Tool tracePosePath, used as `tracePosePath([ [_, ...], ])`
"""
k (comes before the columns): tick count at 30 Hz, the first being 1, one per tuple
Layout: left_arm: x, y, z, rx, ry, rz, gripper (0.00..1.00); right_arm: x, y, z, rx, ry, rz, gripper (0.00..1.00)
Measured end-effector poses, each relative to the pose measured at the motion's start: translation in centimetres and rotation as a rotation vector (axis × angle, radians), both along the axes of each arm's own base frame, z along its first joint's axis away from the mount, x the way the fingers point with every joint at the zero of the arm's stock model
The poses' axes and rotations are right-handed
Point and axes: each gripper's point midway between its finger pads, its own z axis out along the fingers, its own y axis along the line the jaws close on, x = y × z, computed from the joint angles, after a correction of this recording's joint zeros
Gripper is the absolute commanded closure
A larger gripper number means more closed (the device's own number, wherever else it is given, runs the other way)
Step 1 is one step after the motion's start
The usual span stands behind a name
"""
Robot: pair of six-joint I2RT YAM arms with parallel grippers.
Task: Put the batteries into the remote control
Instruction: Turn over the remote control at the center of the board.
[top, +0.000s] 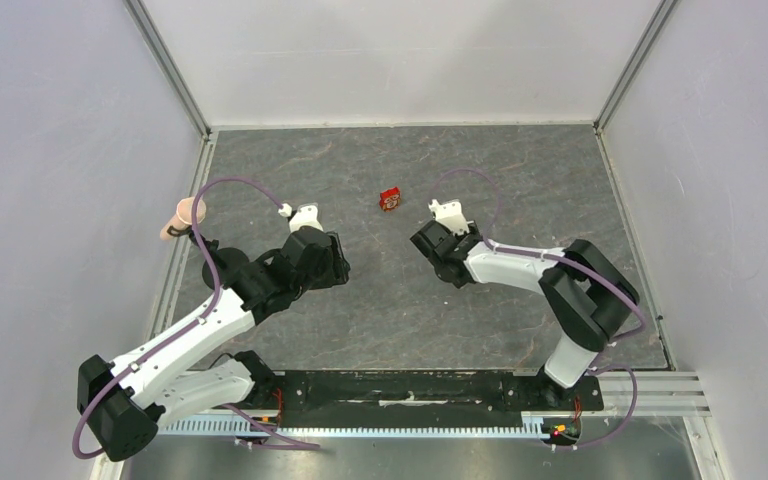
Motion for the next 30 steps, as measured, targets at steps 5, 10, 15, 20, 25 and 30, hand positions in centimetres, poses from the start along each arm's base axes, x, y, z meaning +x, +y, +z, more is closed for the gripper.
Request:
tracePosePath([
  [5, 0.0, -0.1, 0.0, -0.002, 0.002, -0.003, 0.39, 0.7, 0.1, 2.1, 0.105, -0.007, -0.012, 0.43],
  [10, -0.2, -0.3, 0.0, -0.009, 0.009, -0.014, 0.38, 2.2, -1.4, 2.8, 0.140, 0.024, -0.020, 0.44],
  [15, -0.2, -0.3, -0.1, -0.007, 0.009, -0.021, 0.38, 2.2, -2.3, 1.4, 0.143, 0.124, 0.022, 0.49],
  [20, -0.2, -0.3, -0.1, -0.006, 0.010, -0.023, 0.38, 2.3, -3.0, 0.3, 0.213, 0.208, 0.051, 0.54],
  [25, -0.2, -0.3, 0.0, -0.006, 0.008, -0.024, 0.38, 2.2, -3.4, -0.7, 0.274, 0.269, 0.070, 0.62],
  [30, -0.1, -0.1, 0.0, -0.004, 0.006, -0.021, 0.38, 1.9, -2.7, -1.1, 0.303, 0.299, 0.105, 0.75],
])
